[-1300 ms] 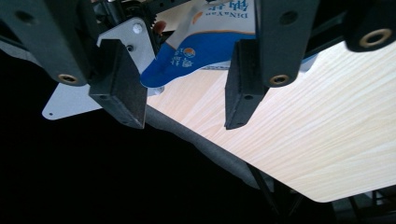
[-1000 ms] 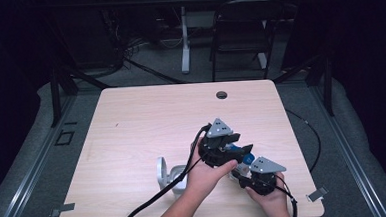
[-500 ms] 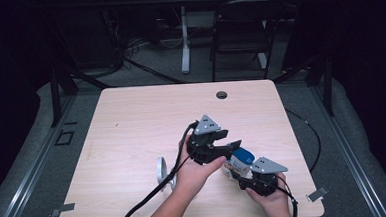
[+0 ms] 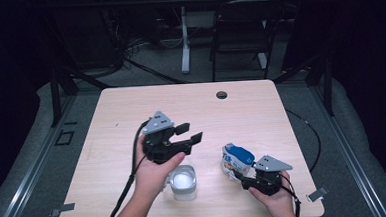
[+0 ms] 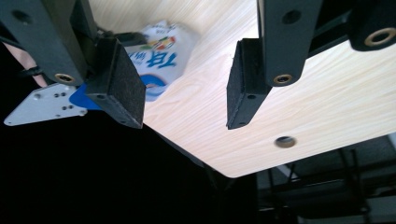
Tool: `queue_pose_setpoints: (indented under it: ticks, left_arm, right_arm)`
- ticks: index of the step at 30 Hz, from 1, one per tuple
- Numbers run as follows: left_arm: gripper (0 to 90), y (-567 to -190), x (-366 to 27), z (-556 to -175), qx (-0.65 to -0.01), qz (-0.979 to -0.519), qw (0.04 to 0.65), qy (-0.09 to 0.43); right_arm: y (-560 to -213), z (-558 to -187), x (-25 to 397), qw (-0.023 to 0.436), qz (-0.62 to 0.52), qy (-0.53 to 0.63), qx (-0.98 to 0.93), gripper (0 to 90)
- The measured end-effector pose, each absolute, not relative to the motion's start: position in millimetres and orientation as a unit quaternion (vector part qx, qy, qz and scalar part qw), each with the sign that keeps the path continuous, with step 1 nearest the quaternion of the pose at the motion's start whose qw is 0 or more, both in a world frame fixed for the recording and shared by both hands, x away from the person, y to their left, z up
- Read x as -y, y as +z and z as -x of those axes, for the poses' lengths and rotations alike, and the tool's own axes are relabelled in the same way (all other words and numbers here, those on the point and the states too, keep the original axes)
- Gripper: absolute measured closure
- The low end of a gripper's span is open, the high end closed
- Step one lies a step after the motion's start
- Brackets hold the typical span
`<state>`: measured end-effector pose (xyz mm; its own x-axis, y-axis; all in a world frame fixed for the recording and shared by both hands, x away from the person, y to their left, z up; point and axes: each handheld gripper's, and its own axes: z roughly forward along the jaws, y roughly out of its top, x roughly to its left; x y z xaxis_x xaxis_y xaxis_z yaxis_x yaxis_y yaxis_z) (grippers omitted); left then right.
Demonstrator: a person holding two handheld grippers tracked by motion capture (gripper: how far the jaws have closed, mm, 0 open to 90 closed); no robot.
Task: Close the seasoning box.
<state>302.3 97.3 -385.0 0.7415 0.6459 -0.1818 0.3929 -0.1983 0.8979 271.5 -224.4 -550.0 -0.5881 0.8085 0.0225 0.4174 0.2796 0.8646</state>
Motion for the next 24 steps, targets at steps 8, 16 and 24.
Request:
queue_pose_setpoints:
  ticks: [8,16,24]
  left_arm:
    - [48.8,-390.6,-154.6,-296.9,-0.371,-0.745,0.538,0.133]
    - [52.7,-409.0,-193.2,-287.8,-0.394,-0.731,0.542,0.127]
    - [59.5,-435.8,-210.8,-279.9,-0.413,-0.73,0.532,0.114]
  right_arm:
    - [-550.5,-268.2,227.1,0.216,-0.401,0.444,-0.772,38.1]
    - [-549.7,-266.2,222.1,0.217,-0.401,0.442,-0.772,37.1]
    - [-552.3,-262.2,224.7,0.217,-0.408,0.445,-0.767,36.8]
